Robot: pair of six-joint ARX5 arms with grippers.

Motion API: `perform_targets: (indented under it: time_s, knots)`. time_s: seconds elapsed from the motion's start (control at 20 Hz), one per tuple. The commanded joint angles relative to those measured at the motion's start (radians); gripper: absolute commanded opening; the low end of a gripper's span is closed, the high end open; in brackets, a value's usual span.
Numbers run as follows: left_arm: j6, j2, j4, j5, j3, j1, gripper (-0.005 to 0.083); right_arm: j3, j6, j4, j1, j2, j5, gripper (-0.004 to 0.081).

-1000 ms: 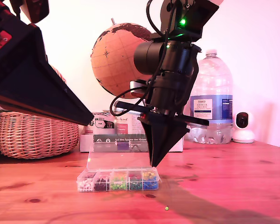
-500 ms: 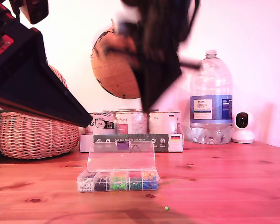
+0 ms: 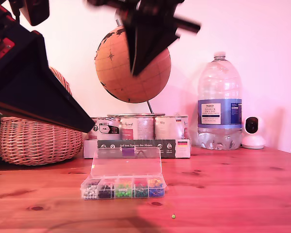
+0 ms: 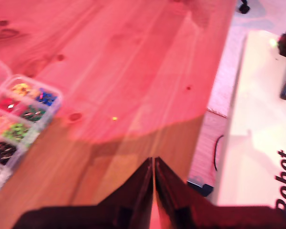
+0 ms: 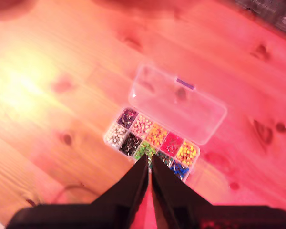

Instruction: Sort the loose pins on the table into their correct compartments

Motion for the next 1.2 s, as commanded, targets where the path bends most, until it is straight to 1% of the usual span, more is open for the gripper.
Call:
perform_targets:
  time_s: [0.0, 0.1, 0.15, 0.3, 0.4, 0.5, 0.6, 0.7, 0.85, 1.05, 1.15]
  knots:
    - [-0.012, 0.009, 0.005, 0.0, -0.008, 0.007, -0.0019, -0.124, 0.023, 0.066, 0.004, -0.034, 0.004, -0.0013]
    - [-0.012, 0.01, 0.0, 0.001, -0.008, 0.008, -0.0019, -0.218, 0.068, 0.111, 0.003, -0.086, -0.017, -0.0013]
    - [-0.012, 0.01, -0.001, 0.001, -0.008, 0.008, -0.0019, -0.244, 0.087, 0.102, 0.002, -0.098, -0.033, -0.0013]
    - [-0.012, 0.009, -0.007, 0.001, -0.008, 0.008, -0.0019, -0.249, 0.176, 0.0, 0.002, -0.091, -0.075, -0.0013]
    - [-0.011, 0.01, -0.02, 0.008, -0.008, 0.008, -0.0019, -0.248, 0.242, -0.008, 0.002, -0.07, -0.128, -0.0013]
    - [-0.011, 0.009, -0.04, 0.006, -0.008, 0.005, -0.0019, -0.248, 0.283, -0.009, -0.013, -0.052, -0.188, -0.0013]
    - [-0.028, 0.009, -0.042, -0.024, -0.008, -0.004, -0.0019, -0.247, 0.318, -0.01, -0.024, -0.021, -0.212, -0.0013]
    - [-0.04, 0.009, -0.042, -0.052, -0.008, -0.014, -0.0019, -0.246, 0.336, -0.014, -0.039, 0.018, -0.247, -0.0013]
    - [-0.055, 0.009, -0.044, -0.082, -0.008, -0.019, -0.0019, -0.228, 0.34, -0.024, -0.043, 0.083, -0.254, -0.0013]
    - [-0.065, 0.01, -0.042, -0.086, -0.008, -0.019, -0.0019, -0.185, 0.341, -0.076, -0.054, 0.147, -0.269, -0.0011]
    - [-0.065, 0.009, -0.038, -0.086, -0.008, -0.019, -0.0019, -0.168, 0.343, -0.092, -0.059, 0.17, -0.27, 0.002]
